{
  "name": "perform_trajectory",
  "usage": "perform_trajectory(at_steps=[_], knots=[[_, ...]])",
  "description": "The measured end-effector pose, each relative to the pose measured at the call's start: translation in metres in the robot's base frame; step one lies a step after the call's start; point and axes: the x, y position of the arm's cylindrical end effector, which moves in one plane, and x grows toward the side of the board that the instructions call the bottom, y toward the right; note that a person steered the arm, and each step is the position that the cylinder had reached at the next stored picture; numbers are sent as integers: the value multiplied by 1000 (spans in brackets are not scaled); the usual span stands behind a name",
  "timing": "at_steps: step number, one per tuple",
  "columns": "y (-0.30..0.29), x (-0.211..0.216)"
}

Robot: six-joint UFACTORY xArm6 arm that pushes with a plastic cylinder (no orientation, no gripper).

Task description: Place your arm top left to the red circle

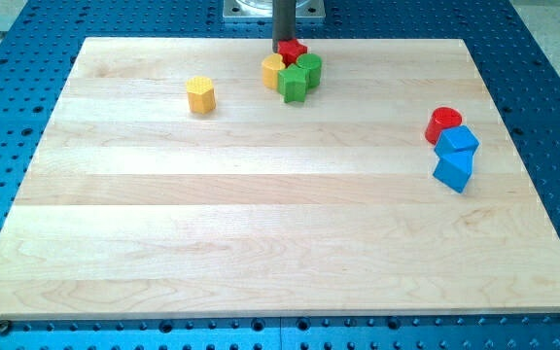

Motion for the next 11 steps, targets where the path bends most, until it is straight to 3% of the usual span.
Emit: perform_trajectory(at_steps=[2, 3, 5, 6, 7, 8, 9, 10, 11], knots=[[-59, 22], [-59, 72], [-27, 69], [-56, 63], [-64, 14], [-51, 22], [-18, -18], [69, -19], [144, 43]])
